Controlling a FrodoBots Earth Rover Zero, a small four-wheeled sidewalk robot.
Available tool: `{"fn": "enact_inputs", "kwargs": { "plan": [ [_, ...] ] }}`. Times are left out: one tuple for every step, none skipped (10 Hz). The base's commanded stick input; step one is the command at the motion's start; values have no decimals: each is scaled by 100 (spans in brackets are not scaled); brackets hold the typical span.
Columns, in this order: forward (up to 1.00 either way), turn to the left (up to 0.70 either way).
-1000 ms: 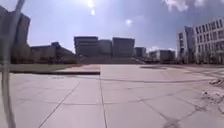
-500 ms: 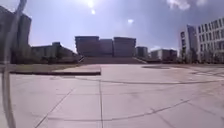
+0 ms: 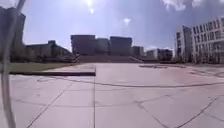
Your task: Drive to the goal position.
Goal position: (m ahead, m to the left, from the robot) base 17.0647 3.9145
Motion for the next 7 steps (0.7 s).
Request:
{"fn": "enact_inputs", "kwargs": {
  "plan": [
    [85,0],
    [85,0],
    [85,0],
    [85,-2],
    [85,-3],
    [85,-4],
    [85,-11]
  ]
}}
